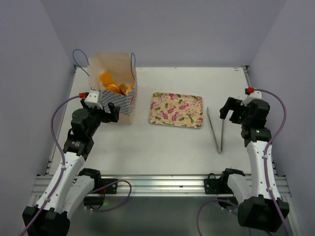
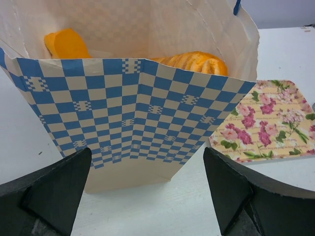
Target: Take the fake bread out of the paper bag
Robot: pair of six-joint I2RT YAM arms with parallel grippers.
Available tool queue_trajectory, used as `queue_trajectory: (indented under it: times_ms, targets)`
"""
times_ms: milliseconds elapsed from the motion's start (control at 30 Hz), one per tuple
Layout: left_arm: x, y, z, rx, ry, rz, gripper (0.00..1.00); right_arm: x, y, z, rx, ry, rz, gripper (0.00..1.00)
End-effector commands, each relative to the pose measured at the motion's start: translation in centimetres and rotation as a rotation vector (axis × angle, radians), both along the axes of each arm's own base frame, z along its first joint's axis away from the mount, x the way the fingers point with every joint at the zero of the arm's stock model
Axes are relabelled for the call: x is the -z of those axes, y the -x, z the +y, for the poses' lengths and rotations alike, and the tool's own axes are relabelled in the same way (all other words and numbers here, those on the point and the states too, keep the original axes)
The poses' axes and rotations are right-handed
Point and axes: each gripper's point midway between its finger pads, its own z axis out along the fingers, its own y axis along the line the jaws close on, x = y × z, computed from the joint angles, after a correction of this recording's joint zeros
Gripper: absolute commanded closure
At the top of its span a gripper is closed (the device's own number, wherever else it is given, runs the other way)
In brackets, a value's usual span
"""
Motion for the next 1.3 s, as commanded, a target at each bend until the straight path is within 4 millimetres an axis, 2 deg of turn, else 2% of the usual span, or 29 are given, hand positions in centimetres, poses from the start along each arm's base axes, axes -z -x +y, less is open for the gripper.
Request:
queue_trajectory:
  times_ms: [0, 67, 100, 167, 200, 267, 400, 533, 633, 733, 867, 1167, 1267]
  targets:
    - [-2.2, -0.6, 0.1, -0.005, -0.01, -0.082, 0.0, -2.9, -0.9, 0.3, -0.067, 0.048, -0.095, 0.01]
    - [-2.1, -0.6, 0.0, -0.004, -0.01, -0.081, 0.0, -3.2, -0.8, 1.2, -0.202, 0.138, -0.102, 0.01]
    - [-2.2, -0.6, 0.0, -0.001, -0.01, -0.082, 0.0, -2.6, 0.0, 2.7, -0.357, 0.175, -0.085, 0.01]
    - [-2.1, -0.6, 0.0, -0.001, -0.01, -0.082, 0.0, -3.2, 0.7, 4.5, -0.524, 0.215, -0.111, 0.01]
    - [-2.2, -0.6, 0.0, -0.001, -0.009, -0.084, 0.0, -2.8, 2.0, 6.1, -0.685, 0.237, -0.124, 0.01]
    - [-2.2, -0.6, 0.0, -0.001, -0.009, -0.084, 0.0, -3.3, 2.6, 6.8, -0.738, 0.249, -0.133, 0.01]
    - [-2.2, -0.5, 0.0, -0.004, -0.011, -0.084, 0.0, -2.7, 2.0, 6.0, -0.668, 0.225, -0.091, 0.01]
    - [-2.2, -0.6, 0.1, -0.007, -0.012, -0.083, 0.0, -0.5, 0.1, 4.3, -0.525, 0.146, 0.046, 0.01]
    - [-2.2, -0.5, 0.1, -0.008, -0.012, -0.083, 0.0, 0.3, -0.7, 3.8, -0.459, 0.111, 0.08, 0.01]
    - [-2.2, -0.5, 0.2, -0.01, -0.012, -0.084, 0.0, 1.8, -1.6, 2.2, -0.34, 0.152, 0.144, 0.01]
    - [-2.3, -0.5, 0.3, -0.016, -0.013, -0.086, 0.0, 3.7, -1.5, 0.0, -0.233, 0.22, 0.238, 0.01]
    - [-2.4, -0.4, 0.1, -0.006, -0.005, -0.084, 0.0, 9.6, 1.0, -0.4, -0.394, 0.363, 0.464, 0.01]
    - [-2.5, -0.4, 0.0, -0.002, -0.001, -0.081, 0.0, 11.2, 1.4, 0.7, -0.441, 0.315, 0.509, 0.01]
